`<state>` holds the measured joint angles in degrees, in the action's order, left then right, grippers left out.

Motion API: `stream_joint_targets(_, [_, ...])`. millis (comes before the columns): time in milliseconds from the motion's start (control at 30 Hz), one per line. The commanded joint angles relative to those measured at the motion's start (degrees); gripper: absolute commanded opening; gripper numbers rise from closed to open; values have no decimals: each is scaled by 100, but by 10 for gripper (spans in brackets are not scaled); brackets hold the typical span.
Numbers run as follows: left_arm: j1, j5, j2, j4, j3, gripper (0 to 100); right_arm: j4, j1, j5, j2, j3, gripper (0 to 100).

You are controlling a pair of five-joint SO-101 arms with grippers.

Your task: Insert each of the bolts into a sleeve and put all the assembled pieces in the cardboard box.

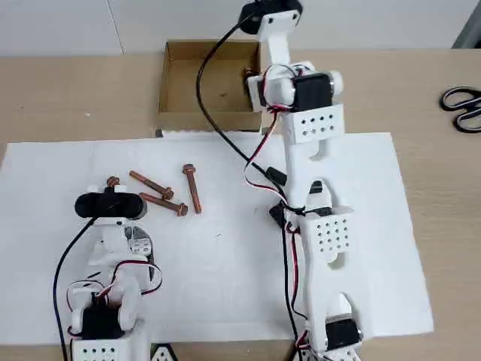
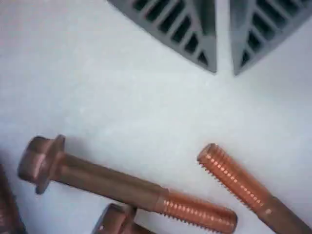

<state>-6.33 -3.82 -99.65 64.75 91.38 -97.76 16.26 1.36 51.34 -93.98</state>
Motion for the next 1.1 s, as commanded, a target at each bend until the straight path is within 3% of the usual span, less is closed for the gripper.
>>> stream_joint_targets(0, [-18, -9, -44, -132, -22, 6, -119, -4, 44, -752, 0, 177])
stream_joint_targets(433, [-26, -9, -44, -123, -22, 6, -92, 22, 35, -3767, 5204, 177])
stream_joint_targets(633, [-26, -9, -44, -53, -31, 6, -22, -22, 123, -4286, 6611, 177])
stream_joint_targets(800, [-35, -9, -44, -44, -31, 6, -4, -31, 1451, -4163, 7121, 177])
stream_joint_targets(1067, [-35, -9, -44, -44, -31, 6, 514, -48, 2576, -3556, 7314, 177])
